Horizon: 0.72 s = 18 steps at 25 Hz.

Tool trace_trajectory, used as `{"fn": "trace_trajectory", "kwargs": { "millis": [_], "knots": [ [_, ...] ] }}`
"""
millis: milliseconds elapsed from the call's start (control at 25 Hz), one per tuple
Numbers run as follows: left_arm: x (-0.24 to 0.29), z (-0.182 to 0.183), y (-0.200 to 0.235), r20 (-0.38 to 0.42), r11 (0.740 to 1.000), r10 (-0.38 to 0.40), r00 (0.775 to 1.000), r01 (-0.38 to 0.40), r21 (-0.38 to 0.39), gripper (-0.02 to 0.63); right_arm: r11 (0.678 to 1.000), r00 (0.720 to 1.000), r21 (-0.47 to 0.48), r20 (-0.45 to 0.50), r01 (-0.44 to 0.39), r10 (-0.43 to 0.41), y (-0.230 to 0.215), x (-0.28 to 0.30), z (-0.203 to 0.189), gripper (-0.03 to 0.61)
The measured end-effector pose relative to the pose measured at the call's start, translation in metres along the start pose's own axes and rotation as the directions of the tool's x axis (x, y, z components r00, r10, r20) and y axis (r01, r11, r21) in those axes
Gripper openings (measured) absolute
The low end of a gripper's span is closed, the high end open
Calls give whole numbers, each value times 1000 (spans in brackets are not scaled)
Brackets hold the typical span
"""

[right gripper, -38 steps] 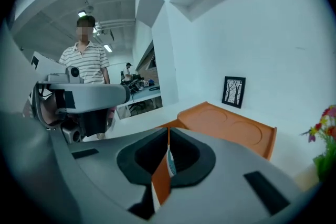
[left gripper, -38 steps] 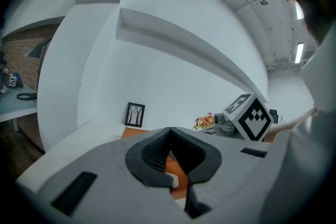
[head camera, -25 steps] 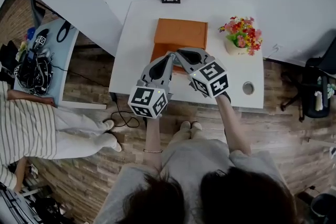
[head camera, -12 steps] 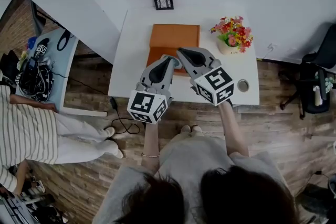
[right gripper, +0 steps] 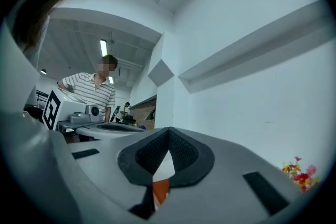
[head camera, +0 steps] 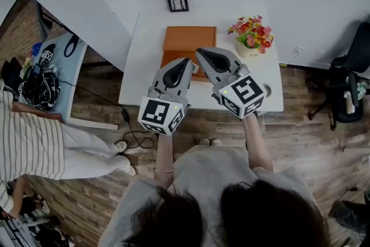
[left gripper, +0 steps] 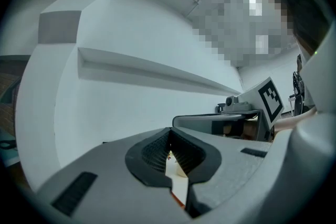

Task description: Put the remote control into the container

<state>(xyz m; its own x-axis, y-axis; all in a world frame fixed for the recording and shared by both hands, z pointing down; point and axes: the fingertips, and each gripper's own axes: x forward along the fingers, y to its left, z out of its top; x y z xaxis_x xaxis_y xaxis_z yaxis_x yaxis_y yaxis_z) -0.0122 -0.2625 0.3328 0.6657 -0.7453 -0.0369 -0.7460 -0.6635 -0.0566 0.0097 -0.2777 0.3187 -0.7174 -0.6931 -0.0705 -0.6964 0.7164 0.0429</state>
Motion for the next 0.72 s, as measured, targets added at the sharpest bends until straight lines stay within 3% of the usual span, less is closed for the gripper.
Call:
{"fn": "trace_trajectory", "kwargs": {
  "millis": [720],
  "knots": [
    [-10,28,-15,49,999,-5,999,2,48,5,999,998,-43,58,1,1,10,-17,17,-3]
  ]
}}
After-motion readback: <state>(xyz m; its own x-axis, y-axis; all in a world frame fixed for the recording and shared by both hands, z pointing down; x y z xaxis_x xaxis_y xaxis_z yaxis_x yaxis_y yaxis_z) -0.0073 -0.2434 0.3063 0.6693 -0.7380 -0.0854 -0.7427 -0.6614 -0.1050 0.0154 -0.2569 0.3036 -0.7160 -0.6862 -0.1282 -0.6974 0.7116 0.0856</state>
